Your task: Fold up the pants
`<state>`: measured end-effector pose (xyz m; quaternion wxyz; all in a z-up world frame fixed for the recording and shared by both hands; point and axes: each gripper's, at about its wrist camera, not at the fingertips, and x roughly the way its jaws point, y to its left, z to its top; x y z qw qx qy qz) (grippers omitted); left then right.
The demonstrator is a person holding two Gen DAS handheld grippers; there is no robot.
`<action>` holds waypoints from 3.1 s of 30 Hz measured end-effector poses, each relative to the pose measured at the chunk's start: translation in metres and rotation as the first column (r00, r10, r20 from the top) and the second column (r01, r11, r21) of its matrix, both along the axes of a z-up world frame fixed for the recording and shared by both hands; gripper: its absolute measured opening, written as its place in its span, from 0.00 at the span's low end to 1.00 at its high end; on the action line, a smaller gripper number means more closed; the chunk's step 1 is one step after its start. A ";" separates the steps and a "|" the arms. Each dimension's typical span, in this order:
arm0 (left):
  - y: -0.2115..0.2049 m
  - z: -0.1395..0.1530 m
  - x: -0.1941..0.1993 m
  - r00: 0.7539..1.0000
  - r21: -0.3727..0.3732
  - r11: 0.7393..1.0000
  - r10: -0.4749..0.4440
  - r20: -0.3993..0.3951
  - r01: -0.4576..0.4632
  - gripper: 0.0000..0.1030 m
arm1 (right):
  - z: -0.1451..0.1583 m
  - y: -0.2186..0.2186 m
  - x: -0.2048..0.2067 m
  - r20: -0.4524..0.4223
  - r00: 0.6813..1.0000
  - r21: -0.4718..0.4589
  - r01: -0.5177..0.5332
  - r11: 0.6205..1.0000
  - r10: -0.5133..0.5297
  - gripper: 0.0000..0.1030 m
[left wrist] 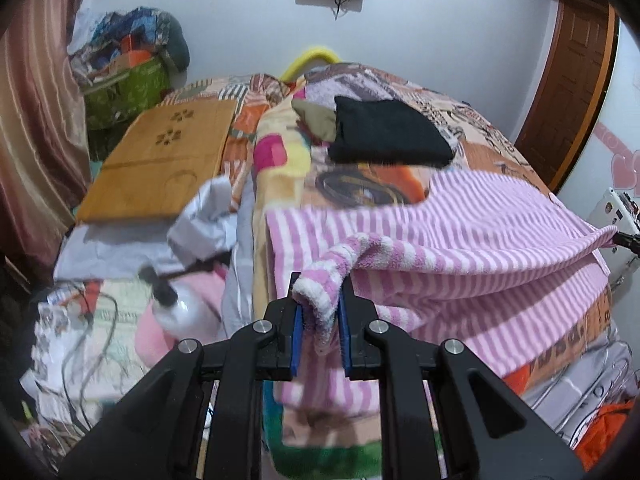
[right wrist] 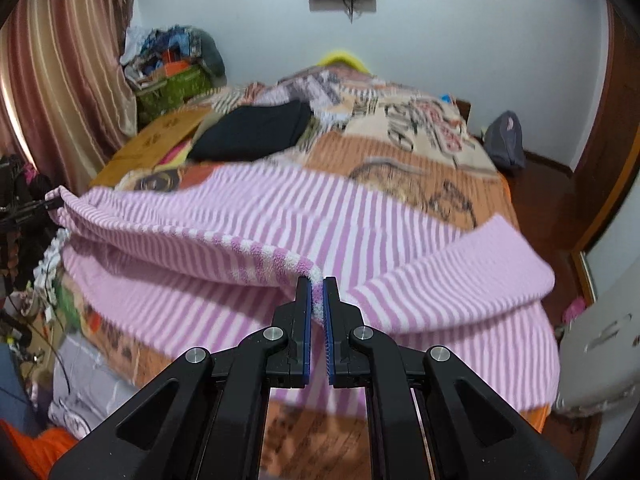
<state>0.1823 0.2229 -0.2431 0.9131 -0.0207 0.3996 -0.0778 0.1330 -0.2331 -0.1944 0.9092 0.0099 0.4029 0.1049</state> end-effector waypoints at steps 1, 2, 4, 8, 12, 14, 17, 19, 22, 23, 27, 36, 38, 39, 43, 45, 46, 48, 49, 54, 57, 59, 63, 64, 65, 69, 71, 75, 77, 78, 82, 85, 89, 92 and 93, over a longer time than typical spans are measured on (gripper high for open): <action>-0.001 -0.005 -0.005 1.000 0.002 1.000 0.000 -0.008 0.000 0.14 | -0.006 0.000 -0.003 -0.018 1.000 0.009 0.000 1.000 0.000 0.05; -0.003 -0.010 -0.008 1.000 0.008 1.000 0.001 -0.017 -0.001 0.14 | -0.011 -0.001 -0.006 -0.030 1.000 0.017 0.002 1.000 -0.001 0.05; -0.005 -0.020 -0.016 0.999 0.013 1.000 0.005 -0.036 -0.005 0.15 | -0.019 -0.001 -0.008 -0.052 0.999 0.028 0.003 1.000 -0.002 0.05; -0.006 -0.032 -0.027 0.998 0.018 0.999 0.031 -0.062 -0.030 0.19 | -0.034 -0.001 -0.013 -0.093 0.996 0.052 -0.003 0.999 0.007 0.05; -0.004 -0.031 -0.034 0.995 0.003 0.997 0.072 -0.074 -0.072 0.31 | -0.048 0.000 -0.015 -0.136 0.990 0.071 -0.016 0.997 0.026 0.06; -0.003 -0.025 -0.037 0.993 0.002 0.996 0.087 -0.082 -0.087 0.33 | -0.048 -0.001 -0.019 -0.138 0.990 0.076 -0.015 0.997 0.026 0.06; -0.005 -0.011 -0.043 0.992 0.008 0.995 0.102 -0.077 -0.101 0.33 | -0.046 -0.005 -0.024 -0.152 0.988 0.089 -0.007 0.996 0.020 0.07; -0.008 0.004 -0.046 0.992 0.013 0.994 0.110 -0.054 -0.110 0.34 | -0.043 -0.011 -0.028 -0.149 0.989 0.087 0.005 0.996 0.008 0.08; -0.016 0.028 -0.046 0.992 0.007 0.992 0.123 -0.019 -0.123 0.37 | -0.037 -0.026 -0.034 -0.133 0.991 0.094 0.031 0.995 -0.019 0.12; -0.018 0.034 -0.044 0.992 0.005 0.992 0.126 -0.011 -0.126 0.39 | -0.035 -0.030 -0.034 -0.128 0.991 0.097 0.039 0.995 -0.026 0.13; -0.038 0.064 -0.025 0.990 0.007 0.990 0.143 0.015 -0.143 0.44 | -0.022 -0.056 -0.032 -0.094 0.992 0.096 0.089 0.991 -0.080 0.15; -0.111 0.102 0.047 0.994 -0.011 0.995 0.098 0.038 -0.098 0.46 | 0.005 -0.121 -0.003 0.007 0.976 0.065 0.215 0.974 -0.216 0.41; -0.128 0.104 0.066 0.996 -0.032 0.996 0.083 0.039 -0.081 0.49 | 0.008 -0.135 0.009 0.029 0.970 0.050 0.240 0.970 -0.241 0.43; -0.137 0.103 0.077 0.997 -0.044 0.996 0.073 0.038 -0.072 0.50 | 0.008 -0.140 0.015 0.031 0.968 0.047 0.248 0.968 -0.249 0.44; -0.169 0.093 0.116 0.999 -0.027 0.999 0.046 0.024 -0.045 0.51 | -0.002 -0.161 0.049 0.011 0.962 0.047 0.272 0.961 -0.272 0.44; -0.182 0.084 0.131 0.999 -0.020 0.999 0.036 0.008 -0.036 0.51 | -0.009 -0.168 0.065 -0.005 0.961 0.046 0.278 0.959 -0.278 0.44; -0.187 0.078 0.140 1.000 -0.018 0.999 0.030 -0.005 -0.030 0.51 | -0.015 -0.173 0.076 -0.017 0.960 0.043 0.280 0.959 -0.279 0.44; -0.198 0.066 0.155 0.999 -0.014 1.000 0.017 -0.032 -0.017 0.51 | -0.027 -0.180 0.095 -0.039 0.958 0.028 0.284 0.958 -0.283 0.44; -0.204 0.058 0.164 0.999 -0.005 1.000 0.011 -0.050 -0.012 0.51 | -0.034 -0.183 0.107 -0.055 0.957 0.018 0.287 0.958 -0.286 0.44; -0.219 0.028 0.194 0.994 0.009 1.000 -0.001 -0.107 0.002 0.51 | -0.077 -0.205 0.164 -0.157 0.943 -0.010 0.294 0.956 -0.292 0.44; -0.225 0.014 0.206 0.991 0.027 1.000 0.005 -0.132 -0.001 0.51 | -0.099 -0.217 0.191 -0.216 0.932 -0.010 0.296 0.955 -0.291 0.44; -0.230 0.004 0.212 0.989 0.036 0.999 0.000 -0.150 0.005 0.51 | -0.112 -0.221 0.207 -0.250 0.925 -0.013 0.291 0.957 -0.285 0.44; -0.239 -0.010 0.219 0.984 0.048 0.999 -0.008 -0.180 0.017 0.51 | -0.130 -0.219 0.217 -0.278 0.926 -0.035 0.258 0.965 -0.258 0.36; -0.242 -0.012 0.219 0.983 0.050 0.999 -0.011 -0.184 0.021 0.51 | -0.130 -0.218 0.216 -0.266 0.929 -0.047 0.256 0.966 -0.259 0.31; -0.244 -0.013 0.219 0.982 0.048 0.999 -0.015 -0.188 0.024 0.51 | -0.129 -0.217 0.215 -0.259 0.931 -0.047 0.252 0.967 -0.255 0.15; -0.255 -0.011 0.215 0.980 0.043 0.998 -0.033 -0.196 0.042 0.51 | -0.121 -0.221 0.207 -0.251 0.939 -0.021 0.237 0.971 -0.235 0.07; -0.262 -0.006 0.209 0.980 0.042 0.997 -0.048 -0.193 0.057 0.51 | -0.108 -0.227 0.196 -0.220 0.945 -0.014 0.245 0.969 -0.242 0.07; -0.284 0.008 0.194 0.980 0.041 0.994 -0.091 -0.179 0.100 0.51 | -0.065 -0.240 0.173 -0.128 0.955 0.010 0.270 0.963 -0.267 0.07; -0.295 0.016 0.187 0.978 0.033 0.992 -0.117 -0.171 0.124 0.52 | -0.039 -0.249 0.156 -0.077 0.957 0.021 0.283 0.959 -0.281 0.07; -0.302 0.020 0.182 0.977 0.028 0.990 -0.134 -0.166 0.140 0.53 | -0.028 -0.251 0.146 -0.057 0.957 0.025 0.288 0.957 -0.286 0.07; -0.326 0.033 0.162 0.973 0.024 0.981 -0.186 -0.139 0.191 0.58 | 0.008 -0.267 0.106 0.007 0.951 0.031 0.309 0.951 -0.309 0.07; -0.342 0.040 0.149 0.966 0.027 0.974 -0.221 -0.131 0.226 0.58 | 0.019 -0.274 0.084 0.027 0.941 0.037 0.338 0.941 -0.339 0.07; -0.357 0.046 0.133 0.960 0.028 0.966 -0.250 -0.127 0.256 0.58 | 0.016 -0.287 0.040 0.021 0.921 0.064 0.388 0.920 -0.389 0.07; -0.365 0.050 0.121 0.956 0.031 0.962 -0.265 -0.126 0.271 0.58 | 0.002 -0.300 0.005 -0.016 0.898 0.090 0.438 0.894 -0.439 0.07; -0.367 0.050 0.118 0.955 0.032 0.961 -0.268 -0.127 0.274 0.59 | -0.007 -0.305 -0.007 -0.034 0.889 0.098 0.458 0.883 -0.457 0.07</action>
